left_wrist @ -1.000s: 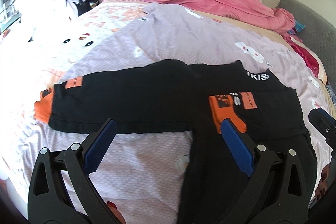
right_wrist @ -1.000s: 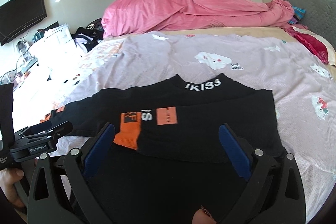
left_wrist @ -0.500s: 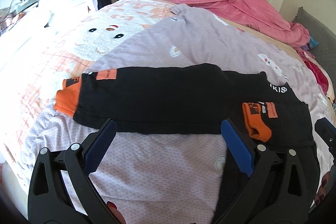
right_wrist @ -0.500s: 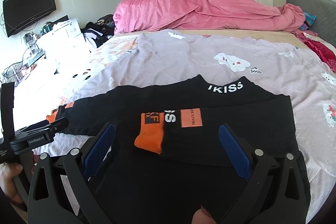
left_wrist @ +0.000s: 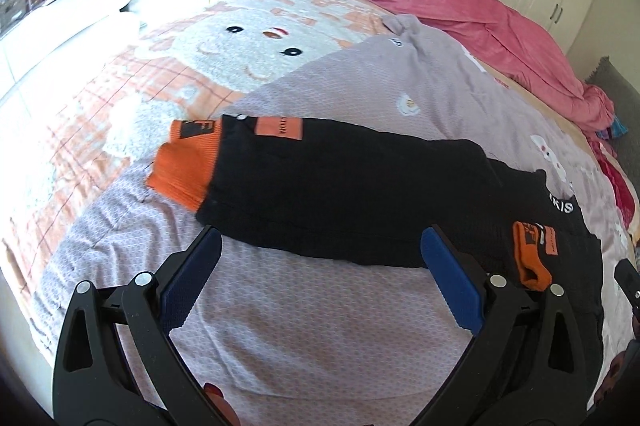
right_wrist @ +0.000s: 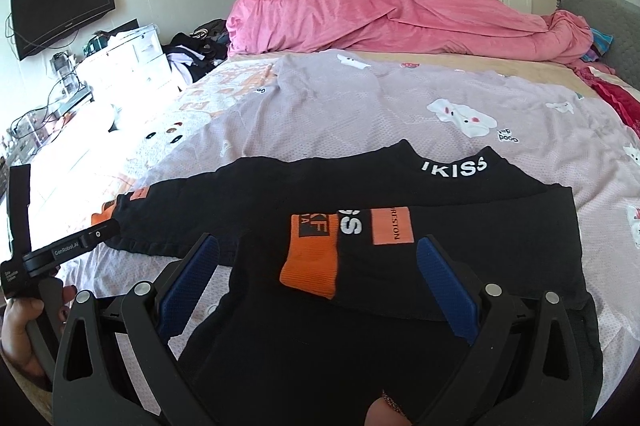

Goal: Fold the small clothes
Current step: 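Move the left gripper to the other orange sleeve cuff and grasp it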

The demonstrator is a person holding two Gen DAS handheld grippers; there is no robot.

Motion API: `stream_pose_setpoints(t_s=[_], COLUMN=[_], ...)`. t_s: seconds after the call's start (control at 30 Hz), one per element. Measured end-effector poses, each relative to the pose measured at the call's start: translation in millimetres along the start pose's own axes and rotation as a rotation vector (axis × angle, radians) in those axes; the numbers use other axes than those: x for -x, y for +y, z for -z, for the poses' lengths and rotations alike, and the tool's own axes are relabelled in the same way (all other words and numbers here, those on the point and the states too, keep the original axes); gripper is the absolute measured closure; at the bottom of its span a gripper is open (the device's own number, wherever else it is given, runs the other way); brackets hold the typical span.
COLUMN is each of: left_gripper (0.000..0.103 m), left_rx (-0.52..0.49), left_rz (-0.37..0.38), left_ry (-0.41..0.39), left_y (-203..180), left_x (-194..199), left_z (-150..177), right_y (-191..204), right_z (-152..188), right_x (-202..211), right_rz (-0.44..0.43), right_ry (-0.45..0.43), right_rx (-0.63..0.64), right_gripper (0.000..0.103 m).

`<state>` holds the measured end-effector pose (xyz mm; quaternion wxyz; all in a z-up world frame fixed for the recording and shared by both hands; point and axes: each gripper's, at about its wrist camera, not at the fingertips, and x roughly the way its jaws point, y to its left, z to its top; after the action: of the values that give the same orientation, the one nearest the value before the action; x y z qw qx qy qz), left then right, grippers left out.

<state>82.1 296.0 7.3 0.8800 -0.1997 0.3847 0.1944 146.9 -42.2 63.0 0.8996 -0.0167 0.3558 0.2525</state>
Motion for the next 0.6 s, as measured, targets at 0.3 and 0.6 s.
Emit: stream_pose_setpoints(t_s=[0.3,0.6], left_gripper=[0.009,0.009], left_rx=[0.116,0.245], left_rz=[-0.020,-0.007], left_ry=[0.009,0.017], left_y=[44.8,81.8], left_x=[-7.7,-19.9], left_z=[-0.6,0.0], right_y=[12.6,18.9], right_z=[3.8,8.5], right_x=[-10.2,-14.4], right_rz=[-0.016,-0.022], right_ry=[0.013,0.019], right_rx=[0.011,0.007], right_gripper=[0.004,0.004])
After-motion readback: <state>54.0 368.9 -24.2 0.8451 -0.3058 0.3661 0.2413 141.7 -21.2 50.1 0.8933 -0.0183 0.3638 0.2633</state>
